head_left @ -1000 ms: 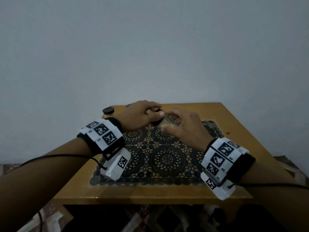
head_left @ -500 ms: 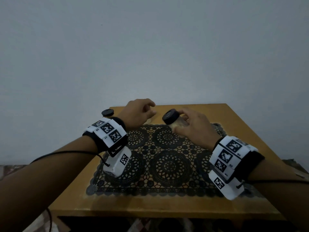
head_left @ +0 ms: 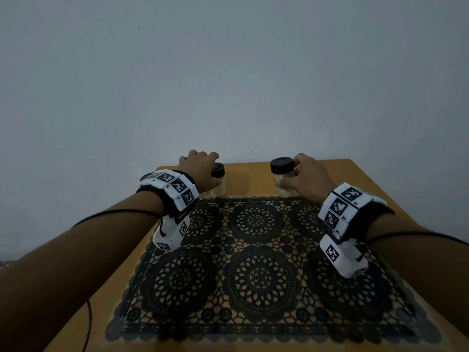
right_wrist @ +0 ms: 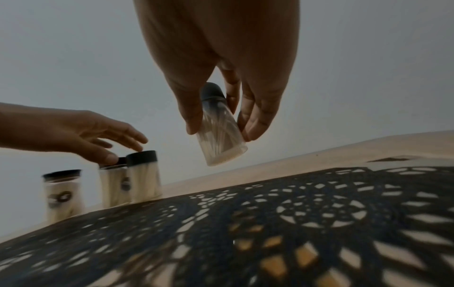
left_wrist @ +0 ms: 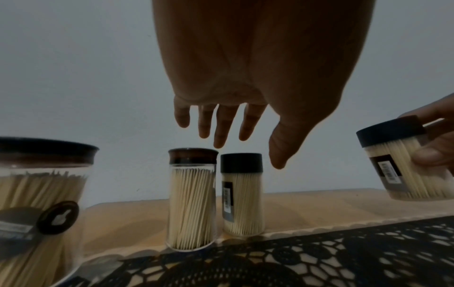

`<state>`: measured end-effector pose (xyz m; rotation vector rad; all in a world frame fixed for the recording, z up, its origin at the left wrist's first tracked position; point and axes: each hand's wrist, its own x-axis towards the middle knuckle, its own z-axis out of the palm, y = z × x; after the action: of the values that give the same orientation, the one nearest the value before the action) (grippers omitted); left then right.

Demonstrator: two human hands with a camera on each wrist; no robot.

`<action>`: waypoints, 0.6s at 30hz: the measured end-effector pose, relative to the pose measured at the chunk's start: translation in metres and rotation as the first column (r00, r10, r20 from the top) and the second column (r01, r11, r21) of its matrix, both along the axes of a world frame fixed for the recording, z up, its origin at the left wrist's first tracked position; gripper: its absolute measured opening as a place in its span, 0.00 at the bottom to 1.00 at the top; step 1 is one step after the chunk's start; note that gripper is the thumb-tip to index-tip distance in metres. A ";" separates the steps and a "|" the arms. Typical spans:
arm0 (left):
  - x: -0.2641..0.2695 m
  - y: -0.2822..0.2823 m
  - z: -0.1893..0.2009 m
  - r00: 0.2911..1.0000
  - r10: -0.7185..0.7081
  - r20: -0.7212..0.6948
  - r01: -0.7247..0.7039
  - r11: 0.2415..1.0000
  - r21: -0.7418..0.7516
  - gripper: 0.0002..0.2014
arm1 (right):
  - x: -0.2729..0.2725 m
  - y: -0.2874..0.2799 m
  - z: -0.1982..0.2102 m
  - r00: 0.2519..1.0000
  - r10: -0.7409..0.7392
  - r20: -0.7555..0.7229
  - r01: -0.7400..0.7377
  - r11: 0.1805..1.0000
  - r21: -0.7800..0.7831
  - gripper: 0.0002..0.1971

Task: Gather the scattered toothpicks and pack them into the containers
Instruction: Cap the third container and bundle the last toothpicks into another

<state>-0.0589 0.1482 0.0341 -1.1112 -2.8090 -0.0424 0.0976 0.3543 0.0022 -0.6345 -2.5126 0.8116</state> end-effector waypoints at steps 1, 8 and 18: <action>-0.005 0.003 -0.003 1.000 0.004 -0.001 -0.004 1.000 -0.014 0.31 | -0.004 0.005 -0.002 1.000 -0.014 0.011 0.014 1.000 -0.003 0.23; -0.027 0.021 -0.016 0.999 -0.012 -0.031 0.011 1.000 -0.018 0.27 | -0.025 0.033 -0.013 0.995 -0.080 0.061 0.079 0.997 0.013 0.22; -0.033 0.029 -0.016 0.999 -0.031 -0.008 0.031 0.999 -0.024 0.19 | -0.036 0.063 -0.017 0.977 -0.160 0.143 0.156 0.987 0.042 0.26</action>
<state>-0.0916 0.1772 0.0181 -1.1575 -2.7922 -0.0067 0.0619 0.4170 -0.0148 -0.9006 -2.5581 0.6909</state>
